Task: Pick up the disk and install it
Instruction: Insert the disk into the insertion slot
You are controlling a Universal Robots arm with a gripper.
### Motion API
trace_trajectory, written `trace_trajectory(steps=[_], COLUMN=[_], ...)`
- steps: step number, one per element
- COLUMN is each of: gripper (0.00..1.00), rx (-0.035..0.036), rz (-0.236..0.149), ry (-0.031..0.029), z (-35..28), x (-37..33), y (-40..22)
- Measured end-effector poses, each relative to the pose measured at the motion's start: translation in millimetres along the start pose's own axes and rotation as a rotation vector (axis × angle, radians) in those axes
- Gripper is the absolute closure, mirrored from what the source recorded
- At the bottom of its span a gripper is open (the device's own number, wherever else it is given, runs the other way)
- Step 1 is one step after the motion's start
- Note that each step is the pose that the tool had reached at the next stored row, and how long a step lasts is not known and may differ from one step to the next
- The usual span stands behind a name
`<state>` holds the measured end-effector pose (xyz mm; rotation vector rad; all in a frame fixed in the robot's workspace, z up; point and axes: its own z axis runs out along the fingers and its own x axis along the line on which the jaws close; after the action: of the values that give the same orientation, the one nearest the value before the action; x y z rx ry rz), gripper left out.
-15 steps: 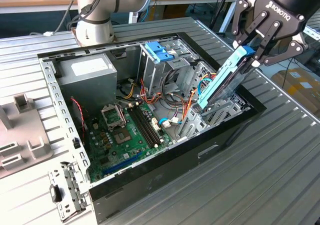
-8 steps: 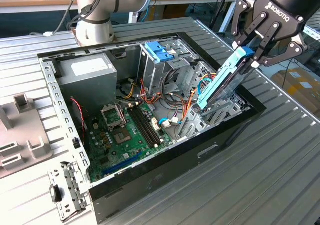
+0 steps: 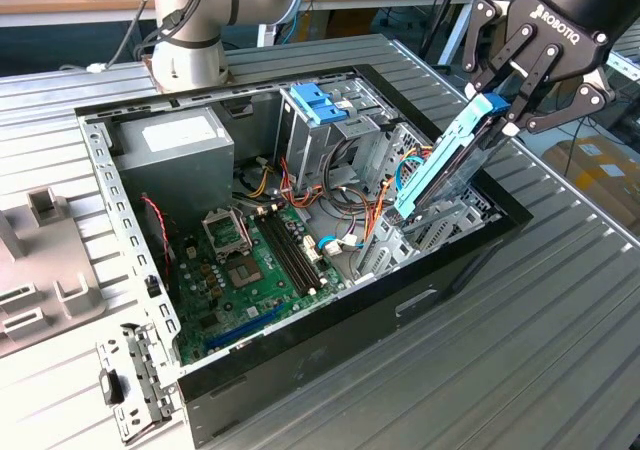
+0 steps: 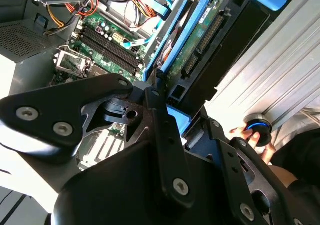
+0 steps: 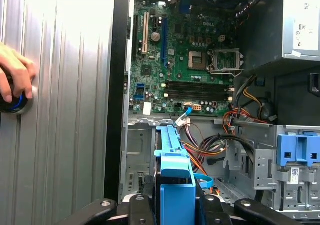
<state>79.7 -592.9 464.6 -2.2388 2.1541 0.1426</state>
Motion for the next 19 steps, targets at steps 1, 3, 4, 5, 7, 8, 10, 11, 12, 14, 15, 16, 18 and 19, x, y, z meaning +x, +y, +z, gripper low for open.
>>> trace_trajectory(steps=[1,3,4,5,7,8,10,11,12,14,15,16,18,19], gripper=[0.63,0.63,0.63,0.63,0.63,0.63,0.63,0.63,0.63,0.63,0.63,0.63,0.63,0.63], rx=[0.0002,0.0007,0.0010,0.0011,0.0012,0.0011,0.0011,0.0012,0.0011,0.0012,0.0012,0.0012,0.0012,0.0012], rz=[0.002,0.009,0.011,0.012,0.013,0.013,0.013,0.013,0.013,0.013,0.013,0.013,0.013,0.013], ry=[0.0000,-0.0003,-0.0004,-0.0004,-0.0005,-0.0005,-0.0005,-0.0005,-0.0004,-0.0006,-0.0005,-0.0005,-0.0006,-0.0006], z=[0.0,0.3,0.3,0.3,0.2,0.2,0.2,0.1,0.1,0.2,0.1,0.1,0.4,0.8], x=[0.0,0.8,1.6,2.6,3.8,3.9,3.9,4.0,4.0,4.2,5.1,5.8,6.2,6.2], y=[0.0,0.0,0.1,0.1,0.2,0.1,0.1,0.1,0.1,0.2,0.2,0.2,0.2,0.2])
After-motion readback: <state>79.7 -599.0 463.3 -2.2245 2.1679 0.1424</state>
